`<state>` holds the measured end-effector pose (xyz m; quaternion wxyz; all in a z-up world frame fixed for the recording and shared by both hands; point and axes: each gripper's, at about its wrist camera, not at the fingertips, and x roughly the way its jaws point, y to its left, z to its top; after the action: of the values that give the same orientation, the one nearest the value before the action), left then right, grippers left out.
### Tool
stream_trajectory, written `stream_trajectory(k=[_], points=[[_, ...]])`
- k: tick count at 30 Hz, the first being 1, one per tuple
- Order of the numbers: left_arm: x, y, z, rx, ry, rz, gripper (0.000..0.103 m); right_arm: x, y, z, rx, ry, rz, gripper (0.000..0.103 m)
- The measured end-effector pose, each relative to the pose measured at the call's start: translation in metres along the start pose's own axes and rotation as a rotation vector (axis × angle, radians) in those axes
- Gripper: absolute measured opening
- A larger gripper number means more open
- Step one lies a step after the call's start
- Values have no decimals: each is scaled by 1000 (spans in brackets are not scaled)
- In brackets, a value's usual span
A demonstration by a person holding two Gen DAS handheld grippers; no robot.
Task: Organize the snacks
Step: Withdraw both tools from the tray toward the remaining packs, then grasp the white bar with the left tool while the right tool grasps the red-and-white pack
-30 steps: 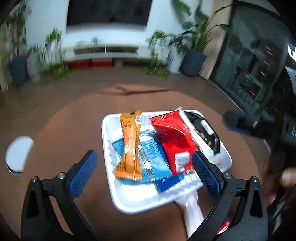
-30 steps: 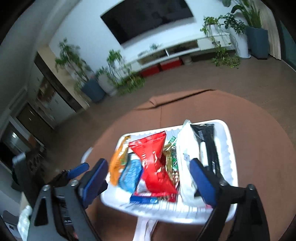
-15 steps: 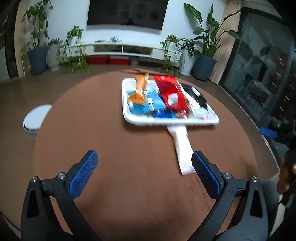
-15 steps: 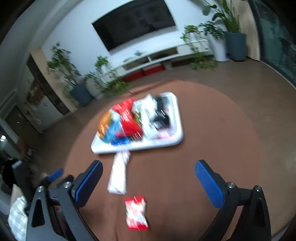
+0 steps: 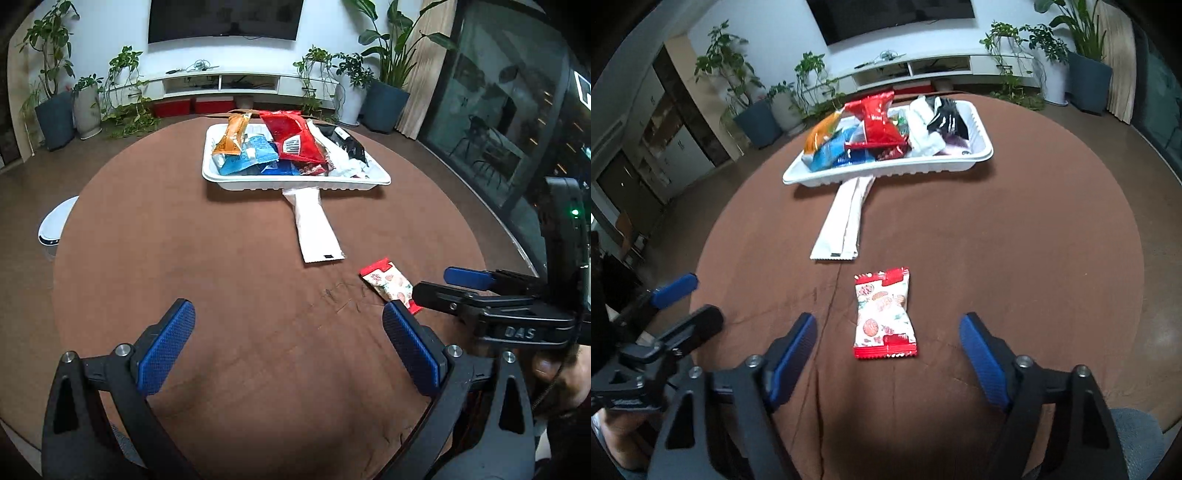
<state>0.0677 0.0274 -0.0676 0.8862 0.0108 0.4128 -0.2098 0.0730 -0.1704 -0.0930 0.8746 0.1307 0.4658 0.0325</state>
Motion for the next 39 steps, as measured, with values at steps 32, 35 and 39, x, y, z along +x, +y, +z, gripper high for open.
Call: stream_trajectory(k=[32,35,39], points=[[137,-19,92,72,258,24,101,38,22,-5,-188,62,-100,52],[152,-17,101,70,283,46,89,40,24,-4,-195,62,-103,52],[163,-17,109,80,299,99,69,42,25,-3,-198,62,-100,52]])
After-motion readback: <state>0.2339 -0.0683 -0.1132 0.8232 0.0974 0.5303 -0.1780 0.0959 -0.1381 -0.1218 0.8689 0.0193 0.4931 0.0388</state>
